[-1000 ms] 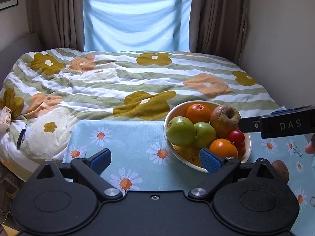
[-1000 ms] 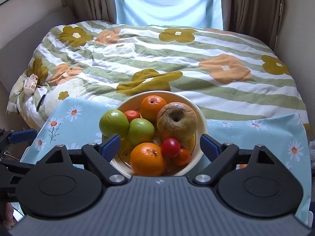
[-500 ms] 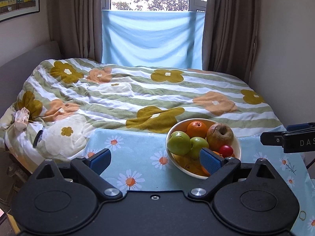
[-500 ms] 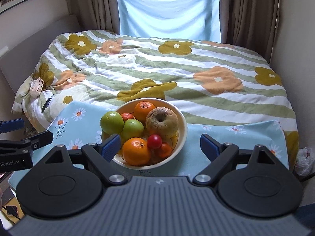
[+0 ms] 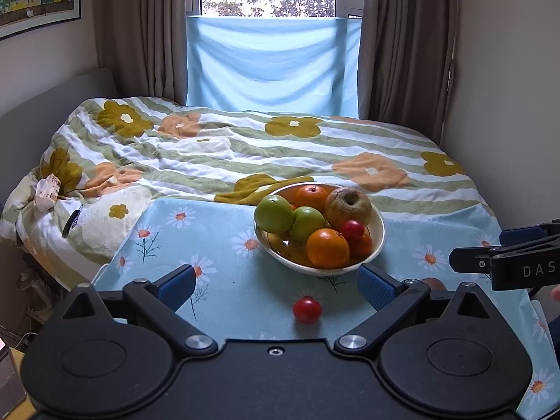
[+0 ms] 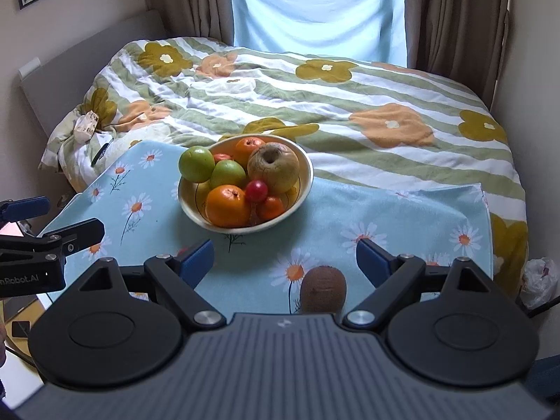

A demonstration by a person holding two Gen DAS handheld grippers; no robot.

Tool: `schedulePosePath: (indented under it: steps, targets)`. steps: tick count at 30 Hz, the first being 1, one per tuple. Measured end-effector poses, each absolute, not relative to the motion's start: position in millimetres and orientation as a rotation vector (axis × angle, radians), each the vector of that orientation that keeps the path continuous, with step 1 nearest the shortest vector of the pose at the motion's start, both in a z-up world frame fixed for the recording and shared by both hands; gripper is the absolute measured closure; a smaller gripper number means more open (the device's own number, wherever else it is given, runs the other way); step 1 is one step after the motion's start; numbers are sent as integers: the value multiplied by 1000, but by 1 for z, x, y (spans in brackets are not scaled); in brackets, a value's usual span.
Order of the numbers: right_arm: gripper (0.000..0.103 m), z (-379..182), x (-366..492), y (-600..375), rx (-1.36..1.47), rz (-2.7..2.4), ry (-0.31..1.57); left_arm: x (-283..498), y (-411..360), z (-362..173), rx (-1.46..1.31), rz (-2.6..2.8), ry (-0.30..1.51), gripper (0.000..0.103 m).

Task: Organize fruits
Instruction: 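Grasp the small red tomato with the left tool while the right tool grasps the brown kiwi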

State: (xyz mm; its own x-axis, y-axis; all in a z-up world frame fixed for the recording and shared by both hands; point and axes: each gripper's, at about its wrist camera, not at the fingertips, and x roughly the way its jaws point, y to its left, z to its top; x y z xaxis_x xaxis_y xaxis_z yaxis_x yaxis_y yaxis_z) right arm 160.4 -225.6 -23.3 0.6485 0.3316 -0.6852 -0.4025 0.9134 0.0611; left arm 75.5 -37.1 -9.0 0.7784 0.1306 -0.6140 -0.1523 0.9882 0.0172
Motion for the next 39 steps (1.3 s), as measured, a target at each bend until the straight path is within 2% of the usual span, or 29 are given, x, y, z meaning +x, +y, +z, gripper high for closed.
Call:
schedulePosePath:
  steps: [8, 16, 21, 28, 31, 35, 37, 39]
  targets:
    - [0, -52, 153, -247, -133, 416, 767, 71, -58, -42, -33, 159, 690, 3]
    - [0, -95, 168, -266, -73, 422, 779, 97, -65, -87, 3, 152, 688, 3]
    - [0, -115, 177, -265, -61, 415, 780, 118, -66, -108, 27, 128, 706, 7]
    - [0, -132, 182, -265, -34, 402, 792, 136, -65, -128, 55, 104, 757, 26]
    - [0, -137, 185, -266, -24, 397, 798, 142, -65, -134, 76, 130, 778, 29]
    - [0, -140, 187, -265, -29, 396, 802, 148, -64, -140, 83, 117, 801, 44]
    - [0, -142, 189, -264, -35, 393, 803, 150, -65, -141, 92, 104, 794, 48]
    - [2, -144, 189, -264, -29, 390, 806, 151, -65, -140, 87, 89, 794, 63]
